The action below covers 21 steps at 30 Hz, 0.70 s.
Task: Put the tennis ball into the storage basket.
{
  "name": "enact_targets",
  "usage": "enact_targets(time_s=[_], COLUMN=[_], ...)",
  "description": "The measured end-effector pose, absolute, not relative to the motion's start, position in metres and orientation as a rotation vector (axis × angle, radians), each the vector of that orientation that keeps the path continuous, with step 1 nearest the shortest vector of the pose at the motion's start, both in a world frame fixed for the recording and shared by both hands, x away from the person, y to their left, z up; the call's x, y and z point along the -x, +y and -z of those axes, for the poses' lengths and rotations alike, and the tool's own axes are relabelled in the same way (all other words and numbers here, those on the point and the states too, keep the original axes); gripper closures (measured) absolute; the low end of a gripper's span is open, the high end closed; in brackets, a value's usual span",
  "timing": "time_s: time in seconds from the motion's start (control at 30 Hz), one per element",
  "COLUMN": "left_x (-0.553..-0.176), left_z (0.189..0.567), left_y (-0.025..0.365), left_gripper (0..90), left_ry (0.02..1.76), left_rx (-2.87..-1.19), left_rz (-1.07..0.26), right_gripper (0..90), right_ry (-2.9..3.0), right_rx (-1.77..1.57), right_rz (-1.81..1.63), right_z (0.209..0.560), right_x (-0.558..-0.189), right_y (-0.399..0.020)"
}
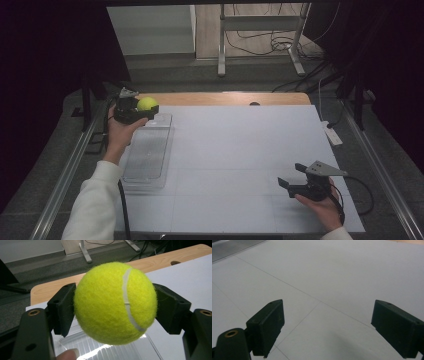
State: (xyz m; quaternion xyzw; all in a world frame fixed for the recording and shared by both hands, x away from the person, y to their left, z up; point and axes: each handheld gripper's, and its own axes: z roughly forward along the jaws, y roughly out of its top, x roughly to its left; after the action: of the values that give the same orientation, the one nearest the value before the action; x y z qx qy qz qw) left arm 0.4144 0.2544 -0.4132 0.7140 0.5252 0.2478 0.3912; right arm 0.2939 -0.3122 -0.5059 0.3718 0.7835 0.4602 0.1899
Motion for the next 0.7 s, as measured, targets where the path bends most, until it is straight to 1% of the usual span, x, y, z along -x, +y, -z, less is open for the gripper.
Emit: enact_targets(time_s=[0.7], left_x=[-0.423], left_z=[0.426], left_y=[0.263], left_gripper=[26.4], left_ry=[1.395], left_rx=[-1.833], left_rz=[-0.611], right_gripper=[11.7], right_ry=[2.203], right_rx=[-1.045], right_rz=[-1.292], right_z=[0.506], right_x=[-0.294], right_y=[-0.312])
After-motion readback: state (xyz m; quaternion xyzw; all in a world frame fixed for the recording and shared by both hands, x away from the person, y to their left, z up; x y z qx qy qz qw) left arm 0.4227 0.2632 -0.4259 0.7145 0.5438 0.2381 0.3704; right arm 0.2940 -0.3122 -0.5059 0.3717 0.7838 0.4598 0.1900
